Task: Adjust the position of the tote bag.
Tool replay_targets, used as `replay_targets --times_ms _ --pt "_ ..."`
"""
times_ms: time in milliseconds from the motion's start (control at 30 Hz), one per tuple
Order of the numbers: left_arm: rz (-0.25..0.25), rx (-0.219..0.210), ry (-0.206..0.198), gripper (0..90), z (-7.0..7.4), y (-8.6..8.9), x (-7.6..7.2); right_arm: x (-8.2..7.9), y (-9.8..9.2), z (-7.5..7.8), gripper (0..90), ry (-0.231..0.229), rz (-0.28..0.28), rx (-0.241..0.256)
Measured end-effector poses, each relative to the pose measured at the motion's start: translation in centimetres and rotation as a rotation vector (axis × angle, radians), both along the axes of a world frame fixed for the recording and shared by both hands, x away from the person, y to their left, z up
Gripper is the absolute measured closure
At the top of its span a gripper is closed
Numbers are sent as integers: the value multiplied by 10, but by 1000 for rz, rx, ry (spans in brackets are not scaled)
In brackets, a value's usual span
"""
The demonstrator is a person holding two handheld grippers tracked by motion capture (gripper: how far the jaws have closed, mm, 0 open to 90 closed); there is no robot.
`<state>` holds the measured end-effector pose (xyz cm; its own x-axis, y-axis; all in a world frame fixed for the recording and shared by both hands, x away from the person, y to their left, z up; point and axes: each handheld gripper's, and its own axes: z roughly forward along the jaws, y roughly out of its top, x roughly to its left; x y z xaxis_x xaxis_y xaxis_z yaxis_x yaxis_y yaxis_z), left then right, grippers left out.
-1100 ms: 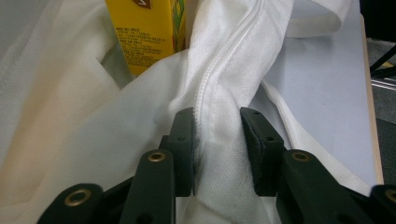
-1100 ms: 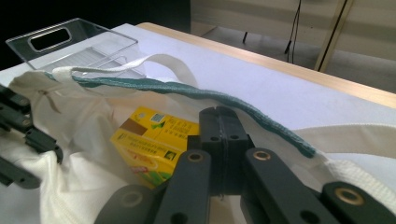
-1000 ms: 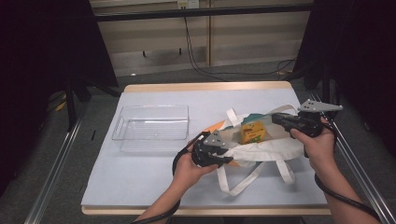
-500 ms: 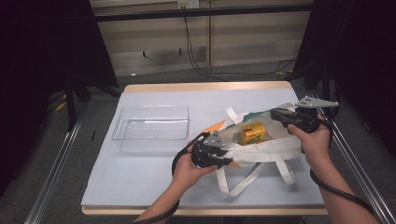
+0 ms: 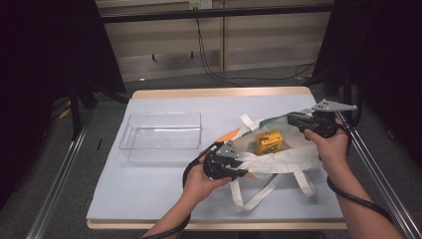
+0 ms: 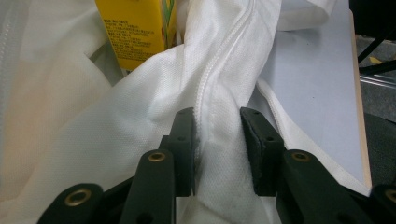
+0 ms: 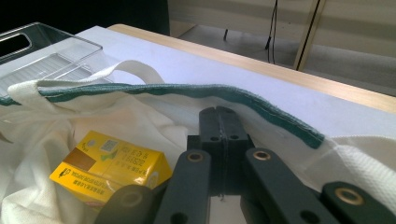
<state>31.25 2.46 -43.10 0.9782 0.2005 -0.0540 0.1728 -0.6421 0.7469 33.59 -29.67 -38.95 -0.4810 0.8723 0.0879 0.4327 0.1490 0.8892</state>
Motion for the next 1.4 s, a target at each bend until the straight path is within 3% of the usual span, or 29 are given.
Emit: replay_targets --times_ms 567,933,1067,1200,1333,1367,1400 --pt "2 -18 8 676 -1 -1 0 5 1 0 900 -4 -18 -5" --pt "-9 7 1 678 0 0 0 10 1 1 900 -4 -38 -17" --pt "-4 -14 11 678 0 0 0 12 0 2 900 -2 -44 -19" --pt "-16 5 3 678 1 1 1 14 -2 1 900 3 -57 -26" --pt "-7 -18 10 679 0 0 1 16 -3 0 900 5 -67 -24" --pt "-17 5 4 679 2 1 1 16 -3 -1 900 9 -68 -24" --pt "-17 -6 6 679 2 1 2 17 -4 -1 900 8 -72 -26"
